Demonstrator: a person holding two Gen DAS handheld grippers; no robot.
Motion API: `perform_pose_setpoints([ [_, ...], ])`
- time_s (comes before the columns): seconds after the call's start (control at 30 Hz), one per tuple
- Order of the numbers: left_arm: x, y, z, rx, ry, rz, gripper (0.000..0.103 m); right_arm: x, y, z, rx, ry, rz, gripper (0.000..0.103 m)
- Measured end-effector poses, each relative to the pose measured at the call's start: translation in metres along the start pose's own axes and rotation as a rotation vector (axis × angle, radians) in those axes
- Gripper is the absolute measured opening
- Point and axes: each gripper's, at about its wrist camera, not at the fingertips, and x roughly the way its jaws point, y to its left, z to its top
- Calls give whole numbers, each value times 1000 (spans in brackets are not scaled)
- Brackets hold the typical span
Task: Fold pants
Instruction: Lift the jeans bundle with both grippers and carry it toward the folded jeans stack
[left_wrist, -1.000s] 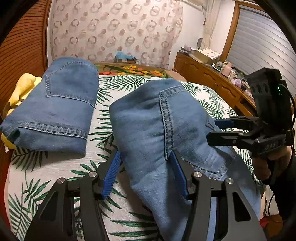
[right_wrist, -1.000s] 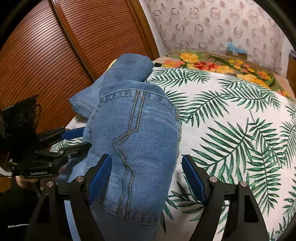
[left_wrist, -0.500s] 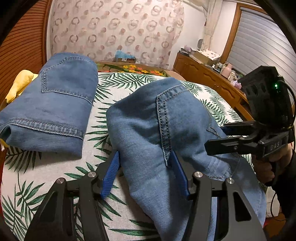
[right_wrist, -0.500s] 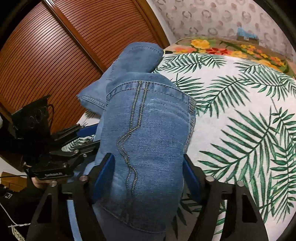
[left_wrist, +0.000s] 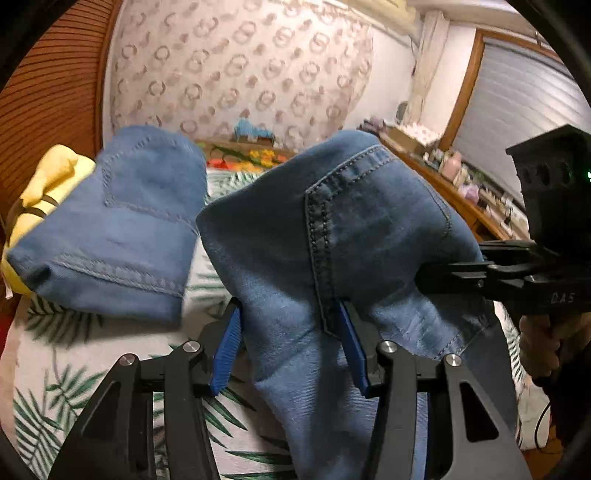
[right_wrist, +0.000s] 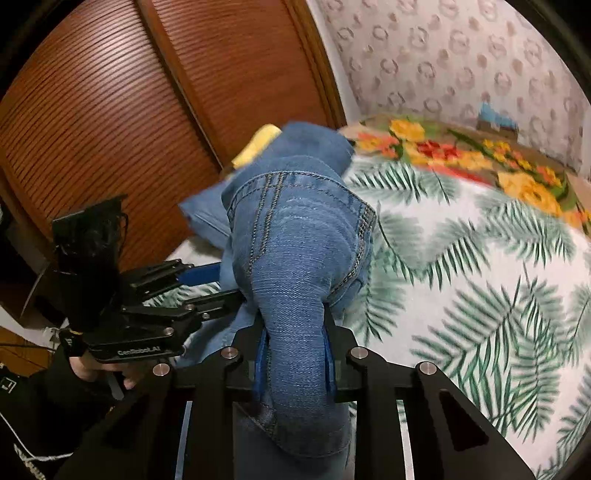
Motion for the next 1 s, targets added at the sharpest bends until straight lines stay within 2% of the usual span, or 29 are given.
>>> perform_pose_setpoints([
  [0.33,-56,22,48,-38,-224,49,52,-34,41,52,-122,-119,22,21],
  [0.5,-91,50,79,-54,-330,124,52,-27,72,90,-186,-170,69,21],
  [0.6,-112,71,100,-53,-386,181,51,-14,80,117,-201,-209,127,21],
  [0.77,-136,103,137,-30,-455,287,51,18,88,158,-148,-274,282,21],
  [0.87,-133,121,158,-16,-460,337,51,45,87,175,-122,-294,332,21],
  [0.93,-118,133,167,-14,-443,360,51,71,76,184,-84,-289,363,21],
  [1.0,-96,147,171,-15,-403,375,51,108,57,188,-64,-270,354,21],
])
